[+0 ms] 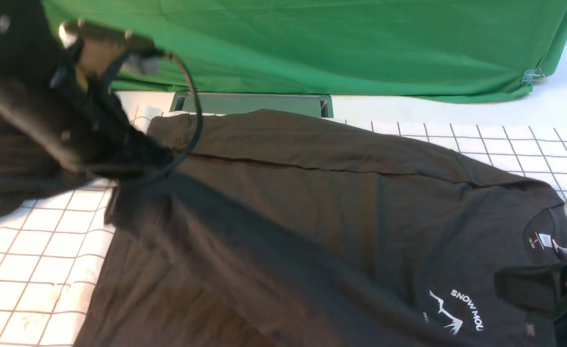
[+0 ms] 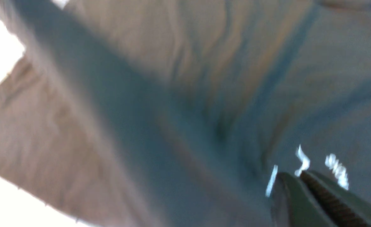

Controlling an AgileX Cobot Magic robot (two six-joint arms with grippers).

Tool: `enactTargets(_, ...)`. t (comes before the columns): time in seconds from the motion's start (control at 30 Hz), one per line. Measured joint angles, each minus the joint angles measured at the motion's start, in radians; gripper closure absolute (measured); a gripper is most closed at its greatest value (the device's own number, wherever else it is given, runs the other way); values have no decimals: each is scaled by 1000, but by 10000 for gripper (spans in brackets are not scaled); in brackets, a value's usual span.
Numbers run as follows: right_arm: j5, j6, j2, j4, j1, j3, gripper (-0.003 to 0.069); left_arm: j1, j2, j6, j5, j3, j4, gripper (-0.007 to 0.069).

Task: Fold a long-sleeved shirt over a white checkered tablecloth.
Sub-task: 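Fold the left side of the black T-shirt inward over its body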

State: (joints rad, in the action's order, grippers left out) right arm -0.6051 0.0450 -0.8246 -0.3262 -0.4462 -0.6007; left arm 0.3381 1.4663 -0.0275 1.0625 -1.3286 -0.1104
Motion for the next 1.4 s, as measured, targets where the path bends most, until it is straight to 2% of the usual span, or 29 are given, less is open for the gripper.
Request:
enactTargets(0.27,-292,30,-144,1,0,-85,620,-119,322,0,7,-175,-1,614)
enactTargets(0.4,-322,60,-185,2,-7,-115,616,-133,415,0,5,-202,-7,614)
enactTargets(0.5,-329,71,-233,4,-59,-122,601,-134,452,0,-5,-204,-12,614)
enactTargets(0.6,-322,71,-298,8,-153,-122,546,-136,473,-17,-26,-207,-18,614)
enactTargets(0.73,-247,-29,-416,102,-294,-122,379,-137,479,-14,-39,-207,-18,614)
enactTargets(0.87,-170,-90,-513,170,-351,-122,253,-137,479,-9,-46,-207,-18,614)
enactTargets(0.93,-123,-103,-564,178,-362,-122,225,-137,479,-7,-48,-207,-18,614)
enactTargets(1.07,-45,-106,-646,189,-369,-122,216,-137,479,-7,-49,-208,-17,614)
enactTargets(1.13,-25,-107,-680,191,-369,-122,216,-137,479,-7,-50,-208,-16,614)
enactTargets(1.17,-15,-107,-712,192,-369,-122,240,-137,479,-7,-50,-208,-15,614)
enactTargets(1.23,-16,-107,-730,193,-369,-122,332,-137,479,-7,-50,-208,-15,614)
enactTargets(1.3,-26,-107,-734,194,-369,-122,483,-137,479,-7,-47,-208,-15,614)
enactTargets(1.33,-28,-109,-732,194,-369,-122,515,-137,479,-7,-45,-208,-15,614)
enactTargets(1.37,-44,-115,-722,196,-369,-122,597,-137,479,-7,-36,-208,-15,613)
enactTargets(1.4,-57,-121,-712,196,-369,-123,612,-137,479,-7,-33,-208,-15,613)
